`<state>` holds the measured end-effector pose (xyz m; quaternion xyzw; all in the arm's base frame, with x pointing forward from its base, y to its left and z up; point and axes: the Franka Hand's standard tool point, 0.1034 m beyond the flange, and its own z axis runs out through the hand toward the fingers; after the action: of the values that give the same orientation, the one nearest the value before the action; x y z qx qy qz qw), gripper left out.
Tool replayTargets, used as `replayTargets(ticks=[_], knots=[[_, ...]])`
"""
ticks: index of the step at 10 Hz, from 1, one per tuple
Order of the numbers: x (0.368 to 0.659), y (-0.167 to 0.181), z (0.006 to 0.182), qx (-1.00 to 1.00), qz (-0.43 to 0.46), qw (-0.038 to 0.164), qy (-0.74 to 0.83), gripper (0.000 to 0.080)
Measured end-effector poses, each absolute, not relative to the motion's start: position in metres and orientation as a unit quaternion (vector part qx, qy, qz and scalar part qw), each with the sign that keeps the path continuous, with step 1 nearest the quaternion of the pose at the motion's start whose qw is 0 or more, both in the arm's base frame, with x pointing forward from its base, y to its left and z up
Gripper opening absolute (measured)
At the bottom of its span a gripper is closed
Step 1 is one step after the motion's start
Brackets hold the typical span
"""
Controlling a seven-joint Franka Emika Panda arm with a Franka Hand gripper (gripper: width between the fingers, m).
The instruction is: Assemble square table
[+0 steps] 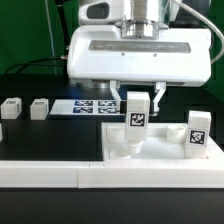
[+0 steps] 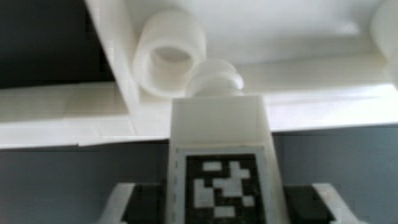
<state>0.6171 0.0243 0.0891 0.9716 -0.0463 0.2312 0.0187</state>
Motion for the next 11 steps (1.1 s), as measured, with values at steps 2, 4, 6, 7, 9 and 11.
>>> replayTargets(ticks=[2, 4, 6, 7, 9, 11], knots=[[0.6167, 0.0212, 0.0879, 0.972, 0.23, 0.021, -0.045, 0.0288], [0.6177, 0.0186, 0.0889, 0.972, 0.231, 0.022, -0.043, 0.0289], [0.6178, 0.0142, 0.0884, 0.972, 0.231, 0.025, -0.042, 0.0289], [0.6181, 0.0132, 0.0876, 0.971, 0.234, 0.026, -0.041, 0.0289], [0.6179, 0.013, 0.0874, 0.97, 0.238, 0.027, -0.039, 0.0289], [0.6189, 0.0123, 0.087, 0.966, 0.252, 0.03, -0.037, 0.0289]])
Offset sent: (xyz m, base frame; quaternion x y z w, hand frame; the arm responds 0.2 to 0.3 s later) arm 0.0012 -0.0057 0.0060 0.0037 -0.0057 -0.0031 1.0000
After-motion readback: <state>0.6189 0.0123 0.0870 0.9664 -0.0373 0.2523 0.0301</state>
